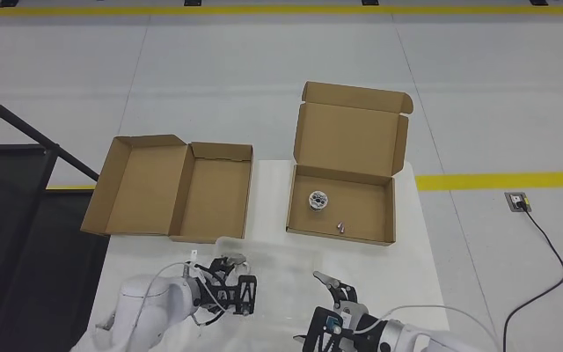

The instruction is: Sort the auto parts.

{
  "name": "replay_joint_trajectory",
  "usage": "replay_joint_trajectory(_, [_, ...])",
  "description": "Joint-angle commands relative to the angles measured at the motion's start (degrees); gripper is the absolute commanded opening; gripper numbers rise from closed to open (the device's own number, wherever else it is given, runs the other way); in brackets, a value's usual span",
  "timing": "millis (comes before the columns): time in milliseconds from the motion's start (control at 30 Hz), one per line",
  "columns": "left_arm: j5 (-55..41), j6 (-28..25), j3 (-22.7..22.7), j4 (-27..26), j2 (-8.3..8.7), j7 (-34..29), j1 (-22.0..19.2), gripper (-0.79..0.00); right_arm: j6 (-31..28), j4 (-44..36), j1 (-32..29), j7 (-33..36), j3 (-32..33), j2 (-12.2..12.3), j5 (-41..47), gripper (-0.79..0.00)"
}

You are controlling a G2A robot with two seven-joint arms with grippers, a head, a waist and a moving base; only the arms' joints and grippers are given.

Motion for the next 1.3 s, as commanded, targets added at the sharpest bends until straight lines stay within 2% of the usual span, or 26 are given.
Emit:
replay_joint_trajectory(0, [-0.6,0.0,0.5,1.2,0.12,1.2,-0.1,0.000,0.0,0.0,0.0,0.0,0.0,0.0,0.0,0.000])
replay_joint_trajectory(100, [-2.8,0.0,1.2,2.7,0.55,2.9,-1.3,0.000,0.0,0.0,0.0,0.0,0.0,0.0,0.0,0.000])
replay_joint_trajectory(233, [-4.4,0.0,4.8,4.7,1.96,3.3,-4.0,0.000,0.0,0.0,0.0,0.0,0.0,0.0,0.0,0.000])
replay_joint_trajectory(467, [-7.5,0.0,14.7,9.7,6.13,1.8,-13.7,0.000,0.0,0.0,0.0,0.0,0.0,0.0,0.0,0.000])
replay_joint_trajectory(633, [-12.3,0.0,20.0,10.7,9.10,0.5,-20.2,0.000,0.0,0.0,0.0,0.0,0.0,0.0,0.0,0.000])
replay_joint_trajectory(767, [-15.5,0.0,24.1,10.7,10.81,-2.6,-23.9,0.000,0.0,0.0,0.0,0.0,0.0,0.0,0.0,0.000])
replay_joint_trajectory(1000, [-20.2,0.0,33.3,10.0,12.25,-8.6,-31.6,0.000,0.0,0.0,0.0,0.0,0.0,0.0,0.0,0.000])
replay_joint_trajectory(1267, [-23.5,0.0,43.2,10.4,12.08,-11.2,-40.8,0.000,0.0,0.0,0.0,0.0,0.0,0.0,0.0,0.000])
